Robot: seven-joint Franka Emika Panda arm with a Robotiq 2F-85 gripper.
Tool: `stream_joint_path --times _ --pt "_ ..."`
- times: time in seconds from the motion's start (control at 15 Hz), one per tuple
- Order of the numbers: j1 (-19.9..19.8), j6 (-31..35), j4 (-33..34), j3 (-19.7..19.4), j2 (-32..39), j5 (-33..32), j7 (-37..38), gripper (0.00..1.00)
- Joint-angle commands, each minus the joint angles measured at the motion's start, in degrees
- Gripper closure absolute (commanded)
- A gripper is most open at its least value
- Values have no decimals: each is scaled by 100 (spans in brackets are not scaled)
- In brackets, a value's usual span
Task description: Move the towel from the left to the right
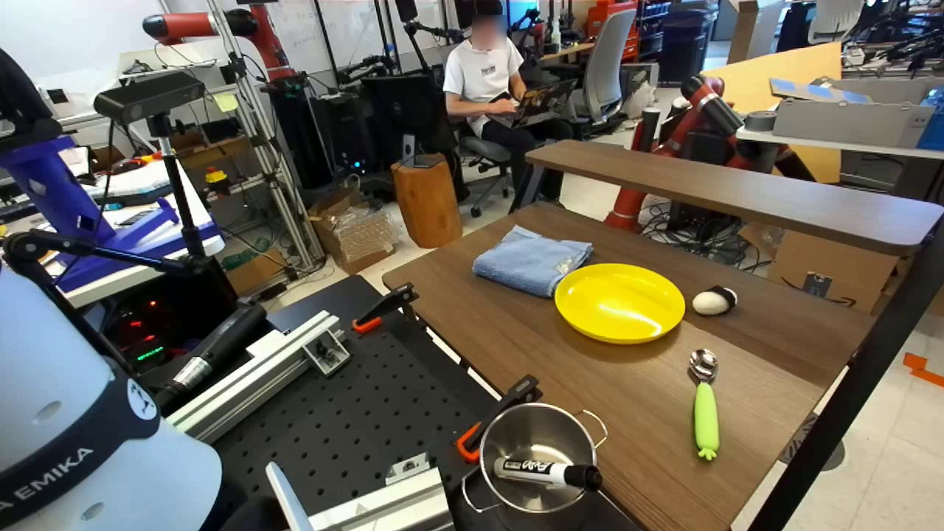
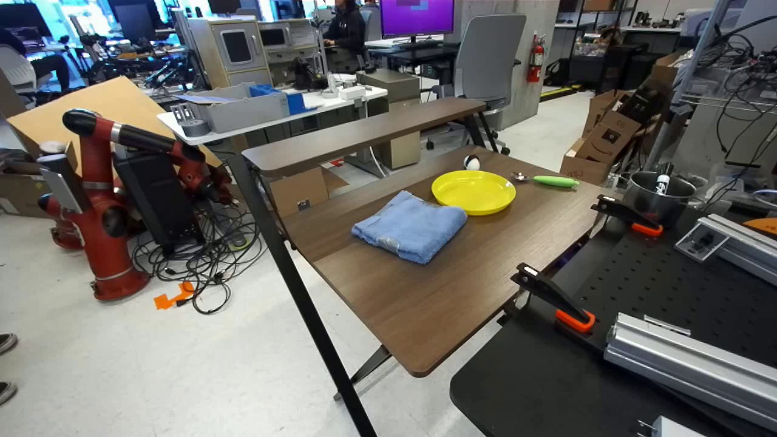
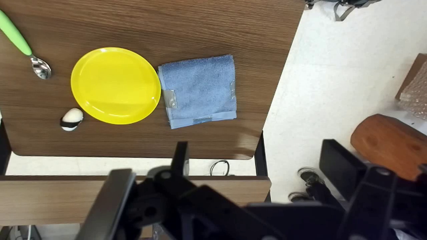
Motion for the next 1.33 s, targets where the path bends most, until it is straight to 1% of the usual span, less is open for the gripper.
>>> stream_joint_path --times 0.0,0.13,0.27,0.47,0.8,1.0,1.27 --pt "-39 -22 14 36 1 20 -13 0" --pt "-39 -22 14 36 1 20 -13 0" --pt "-57 142 8 119 91 -33 77 0" --pt "-62 212 205 185 433 -66 140 0" --pt "-154 360 890 359 1555 -275 478 0" --pt "-196 614 1293 508 2251 -631 950 0" --pt "-156 822 1813 546 3074 -1037 1355 0"
